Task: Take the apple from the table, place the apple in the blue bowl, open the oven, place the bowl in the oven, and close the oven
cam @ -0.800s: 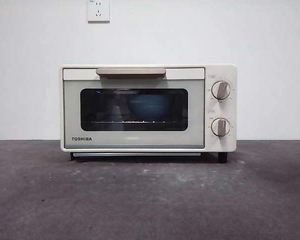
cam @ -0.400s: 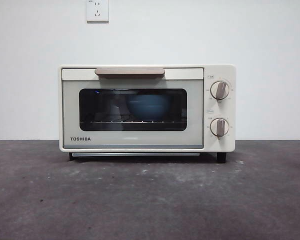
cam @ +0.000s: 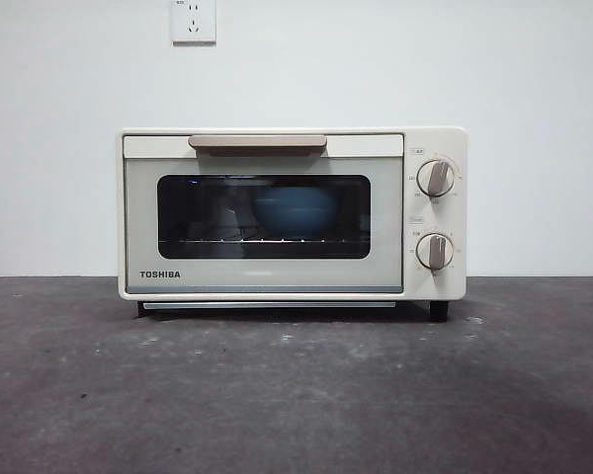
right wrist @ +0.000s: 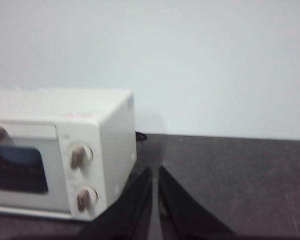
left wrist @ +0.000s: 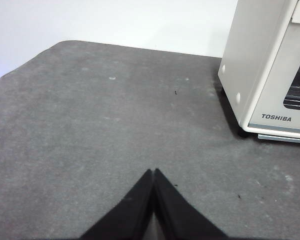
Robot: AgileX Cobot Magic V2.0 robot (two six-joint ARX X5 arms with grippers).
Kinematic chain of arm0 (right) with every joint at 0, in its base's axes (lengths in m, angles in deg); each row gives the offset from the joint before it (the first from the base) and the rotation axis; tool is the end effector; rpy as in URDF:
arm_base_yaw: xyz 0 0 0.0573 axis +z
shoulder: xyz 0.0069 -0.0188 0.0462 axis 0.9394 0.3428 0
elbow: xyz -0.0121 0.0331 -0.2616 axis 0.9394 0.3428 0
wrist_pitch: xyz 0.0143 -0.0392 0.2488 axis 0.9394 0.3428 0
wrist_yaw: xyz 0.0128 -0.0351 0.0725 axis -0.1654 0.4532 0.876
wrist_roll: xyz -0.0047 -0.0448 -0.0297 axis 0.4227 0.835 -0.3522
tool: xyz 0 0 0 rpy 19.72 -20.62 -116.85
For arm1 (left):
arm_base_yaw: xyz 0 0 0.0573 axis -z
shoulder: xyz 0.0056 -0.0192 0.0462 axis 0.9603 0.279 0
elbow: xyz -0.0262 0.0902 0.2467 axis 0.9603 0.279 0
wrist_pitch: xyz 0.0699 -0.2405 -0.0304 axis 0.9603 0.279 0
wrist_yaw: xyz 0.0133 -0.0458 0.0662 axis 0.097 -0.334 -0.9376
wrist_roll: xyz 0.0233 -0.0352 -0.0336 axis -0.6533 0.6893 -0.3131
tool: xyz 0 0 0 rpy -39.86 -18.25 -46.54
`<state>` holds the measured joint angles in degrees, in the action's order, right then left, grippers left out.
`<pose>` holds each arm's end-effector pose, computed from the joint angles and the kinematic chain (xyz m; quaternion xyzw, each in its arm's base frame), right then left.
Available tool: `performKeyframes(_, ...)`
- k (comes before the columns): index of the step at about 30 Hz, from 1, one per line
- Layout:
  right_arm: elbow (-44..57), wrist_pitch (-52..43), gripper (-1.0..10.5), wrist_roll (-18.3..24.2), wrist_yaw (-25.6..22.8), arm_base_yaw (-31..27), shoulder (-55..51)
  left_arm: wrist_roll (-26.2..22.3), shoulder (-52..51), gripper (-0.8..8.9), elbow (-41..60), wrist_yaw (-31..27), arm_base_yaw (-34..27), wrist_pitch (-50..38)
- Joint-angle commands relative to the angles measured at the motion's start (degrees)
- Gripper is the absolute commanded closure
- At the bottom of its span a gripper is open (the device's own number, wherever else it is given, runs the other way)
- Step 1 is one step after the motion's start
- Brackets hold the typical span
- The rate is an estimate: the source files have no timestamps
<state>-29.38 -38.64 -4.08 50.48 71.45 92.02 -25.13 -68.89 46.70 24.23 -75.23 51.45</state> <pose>0.0959 0.0062 0.2333 0.0254 -0.0400 0.0784 0.9958 0.0949 0.0032 0.1562 -0.0483 0.0763 0.0297 0.9955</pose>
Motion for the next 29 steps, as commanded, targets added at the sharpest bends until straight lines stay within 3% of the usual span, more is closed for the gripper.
performKeyframes(1, 3.19, -0.94, 9.4, 0.68, -0.94, -0.13, -2.56, 0.52, -0.09, 8.06, 1.38, -0.04, -0.09, 0.2)
performKeyframes(4, 6.6, -0.87, 9.4, 0.63, -3.13, -0.13, -5.18, 0.52, -0.09, 8.06, 1.38, -0.02, -0.09, 0.2)
performKeyframes(13, 13.14, -0.15, 9.4, 0.17, -3.13, -0.13, -9.49, 0.52, -0.09, 8.06, 1.38, -0.04, -0.09, 0.2)
performKeyframes(21, 13.11, 11.1, 9.4, 0.15, -3.1, -0.11, -9.49, 0.52, -0.09, 8.06, 1.38, -0.04, -0.09, 0.2)
performKeyframes(29, 13.05, 5.79, 9.4, 0.24, -3.37, -0.13, -9.49, 0.52, -0.09, 8.06, 1.38, -0.04, -0.09, 0.22)
